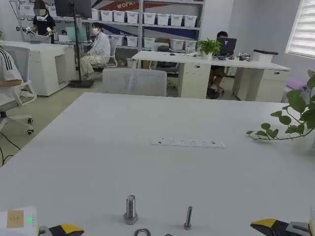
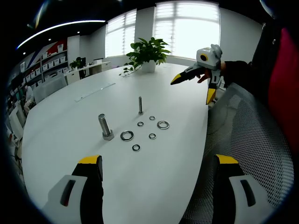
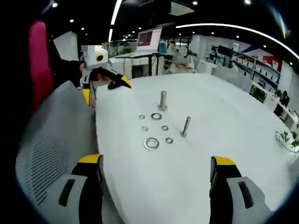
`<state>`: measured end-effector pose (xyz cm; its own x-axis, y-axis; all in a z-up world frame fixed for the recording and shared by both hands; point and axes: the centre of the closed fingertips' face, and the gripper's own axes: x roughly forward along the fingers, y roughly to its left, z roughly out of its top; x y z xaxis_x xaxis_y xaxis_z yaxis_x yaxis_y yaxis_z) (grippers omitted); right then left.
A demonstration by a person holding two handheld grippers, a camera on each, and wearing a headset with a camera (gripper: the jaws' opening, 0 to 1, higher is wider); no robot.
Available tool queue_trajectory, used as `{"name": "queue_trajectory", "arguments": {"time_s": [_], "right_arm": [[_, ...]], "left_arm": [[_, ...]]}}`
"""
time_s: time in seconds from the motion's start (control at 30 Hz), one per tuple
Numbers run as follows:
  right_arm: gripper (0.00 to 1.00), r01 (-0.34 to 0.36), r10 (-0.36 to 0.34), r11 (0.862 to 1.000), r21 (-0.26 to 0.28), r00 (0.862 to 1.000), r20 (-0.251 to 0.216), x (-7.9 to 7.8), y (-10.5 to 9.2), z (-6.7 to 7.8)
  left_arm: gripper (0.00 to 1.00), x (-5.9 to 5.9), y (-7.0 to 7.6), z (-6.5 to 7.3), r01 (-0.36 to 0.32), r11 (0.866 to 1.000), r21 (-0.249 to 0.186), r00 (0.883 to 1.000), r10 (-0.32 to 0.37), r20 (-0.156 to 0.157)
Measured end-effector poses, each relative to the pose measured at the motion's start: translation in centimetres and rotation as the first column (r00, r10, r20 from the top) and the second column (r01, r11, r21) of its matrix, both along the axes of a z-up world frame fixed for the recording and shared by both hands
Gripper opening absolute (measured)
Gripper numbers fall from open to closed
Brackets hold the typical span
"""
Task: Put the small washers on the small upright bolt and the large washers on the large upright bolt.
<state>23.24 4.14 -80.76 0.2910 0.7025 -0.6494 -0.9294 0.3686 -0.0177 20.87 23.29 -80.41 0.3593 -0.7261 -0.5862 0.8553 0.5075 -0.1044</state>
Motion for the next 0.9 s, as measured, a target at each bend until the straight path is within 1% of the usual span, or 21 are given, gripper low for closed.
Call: {"name": "queue_trajectory", "arguments": {"time_s": [0.1,0.23,0.3,0.43,0.57,0.67,0.77,0.9], "right_arm": [[0.95,0.003,-0.003,1.0,0.001,1.0,-0.005,0.6,0.1,-0.1],[0.94,0.005,-0.005,1.0,-0.005,1.0,-0.014,1.3,0.2,-0.3],[0.93,0.002,-0.002,1.0,-0.006,1.0,-0.017,1.3,0.2,-0.4],[0.93,0.002,-0.003,1.0,-0.015,1.0,-0.025,1.5,0.2,-0.7],[0.93,-0.002,0.002,1.0,-0.014,1.0,-0.022,1.5,0.3,-0.4],[0.92,-0.006,0.006,1.0,-0.014,1.0,-0.023,1.3,0.3,-0.3],[0.92,-0.016,0.016,1.0,-0.011,1.0,-0.024,1.2,0.5,-0.4],[0.92,-0.022,0.022,1.0,-0.003,1.0,-0.02,1.3,0.6,-0.4]], "left_arm": [[0.98,0.0,-0.1,-0.3,0.021,1.0,0.011,1.0,-0.021,-0.003],[0.98,0.3,-0.3,-0.4,0.03,0.999,0.012,0.999,-0.03,-0.014],[0.98,0.5,-0.3,-0.5,0.033,0.999,0.011,0.999,-0.032,-0.013],[0.98,0.9,-0.3,-0.8,0.027,1.0,0.012,0.999,-0.027,-0.021],[0.98,1.1,-0.5,-0.6,0.03,0.999,0.01,0.999,-0.03,-0.018],[0.98,1.0,-0.7,-0.6,0.029,1.0,0.012,0.999,-0.029,-0.018],[0.97,0.7,-0.9,-0.5,0.028,1.0,0.014,0.999,-0.028,-0.019],[0.97,0.8,-0.5,-0.7,0.018,1.0,0.026,1.0,-0.018,-0.025]]}}
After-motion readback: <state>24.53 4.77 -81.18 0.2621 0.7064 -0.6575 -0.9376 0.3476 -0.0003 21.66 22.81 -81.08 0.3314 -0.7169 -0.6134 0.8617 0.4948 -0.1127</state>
